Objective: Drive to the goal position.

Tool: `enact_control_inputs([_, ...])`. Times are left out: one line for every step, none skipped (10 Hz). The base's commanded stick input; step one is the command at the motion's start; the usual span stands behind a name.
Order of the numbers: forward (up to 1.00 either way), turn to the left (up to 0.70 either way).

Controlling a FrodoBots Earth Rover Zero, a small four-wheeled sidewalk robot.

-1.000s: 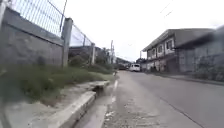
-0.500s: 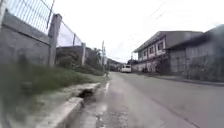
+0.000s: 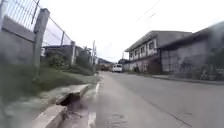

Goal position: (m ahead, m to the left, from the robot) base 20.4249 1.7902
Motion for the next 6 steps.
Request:
enact_control_inputs([0.7, 0.0])
enact_control_inputs([0.7, 0.0])
enact_control_inputs([0.7, 0.0])
enact_control_inputs([0.7, 0.0])
enact_control_inputs([0.7, 0.0])
enact_control_inputs([0.7, 0.0])
